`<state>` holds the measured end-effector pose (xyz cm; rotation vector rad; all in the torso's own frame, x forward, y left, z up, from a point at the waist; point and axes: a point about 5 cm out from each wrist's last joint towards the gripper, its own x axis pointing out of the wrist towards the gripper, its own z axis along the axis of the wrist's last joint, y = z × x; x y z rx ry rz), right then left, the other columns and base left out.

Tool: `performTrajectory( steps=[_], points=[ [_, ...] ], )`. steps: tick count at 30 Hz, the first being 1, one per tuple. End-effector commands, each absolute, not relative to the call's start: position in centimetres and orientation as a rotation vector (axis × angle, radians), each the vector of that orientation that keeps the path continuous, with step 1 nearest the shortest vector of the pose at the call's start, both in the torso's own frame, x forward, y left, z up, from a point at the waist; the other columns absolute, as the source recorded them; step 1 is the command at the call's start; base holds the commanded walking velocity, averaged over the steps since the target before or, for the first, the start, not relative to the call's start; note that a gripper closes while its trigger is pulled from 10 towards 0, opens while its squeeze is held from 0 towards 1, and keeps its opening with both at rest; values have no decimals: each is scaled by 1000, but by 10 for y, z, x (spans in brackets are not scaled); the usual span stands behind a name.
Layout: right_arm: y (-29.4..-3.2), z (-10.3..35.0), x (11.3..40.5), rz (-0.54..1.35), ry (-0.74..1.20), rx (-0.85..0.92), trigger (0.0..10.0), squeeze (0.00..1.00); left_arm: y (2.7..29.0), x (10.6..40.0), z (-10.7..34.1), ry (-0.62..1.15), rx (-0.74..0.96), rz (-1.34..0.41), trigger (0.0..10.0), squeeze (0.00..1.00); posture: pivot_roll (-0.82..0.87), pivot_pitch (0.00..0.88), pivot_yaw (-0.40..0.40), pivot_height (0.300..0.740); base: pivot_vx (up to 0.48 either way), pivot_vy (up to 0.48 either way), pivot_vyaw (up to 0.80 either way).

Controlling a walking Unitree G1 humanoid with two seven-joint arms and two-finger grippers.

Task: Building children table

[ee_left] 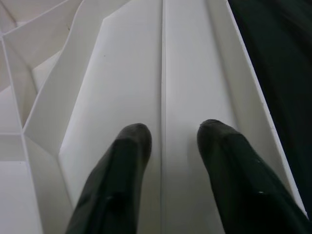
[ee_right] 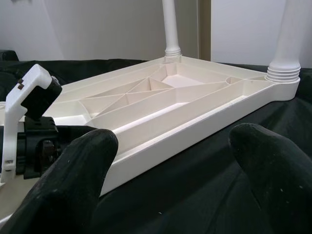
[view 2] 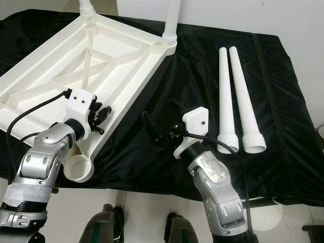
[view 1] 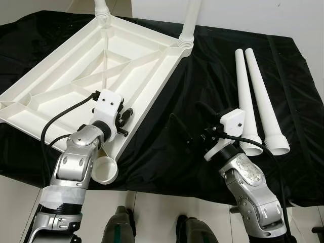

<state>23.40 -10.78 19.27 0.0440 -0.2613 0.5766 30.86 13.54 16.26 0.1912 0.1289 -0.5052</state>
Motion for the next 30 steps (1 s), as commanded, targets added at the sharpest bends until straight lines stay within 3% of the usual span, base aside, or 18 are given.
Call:
performTrajectory(
  steps=[1,2,3,4,10,19,22,30],
  points=[
    [-107,192,232,579,-261,48,10000,0,132,306,155,153,200,-521,10000,1000,52,135,2,740,0,0,0],
    [-106,192,232,578,-261,49,10000,0,133,307,157,148,195,-514,10000,933,52,134,2,740,0,0,0],
    [-106,192,232,578,-261,49,10000,0,133,307,157,148,195,-514,10000,933,52,134,2,740,0,0,0],
    [-106,192,232,577,-260,50,10000,0,135,307,162,128,184,-507,10000,0,54,131,2,740,0,0,0],
    [-107,191,232,569,-260,49,10000,0,142,306,173,72,192,-501,10000,0,55,129,2,740,0,0,0],
    [-128,184,253,378,-229,-25,10000,0,187,304,206,-1,367,-474,10000,0,69,131,-8,740,0,0,0],
    [-141,178,271,286,-188,-81,10000,0,205,304,208,23,445,-447,10000,0,80,133,-5,740,0,0,0],
    [-148,172,294,265,-143,-183,10000,0,222,296,183,153,701,-509,10000,0,79,135,-3,740,0,0,0]
  ],
)
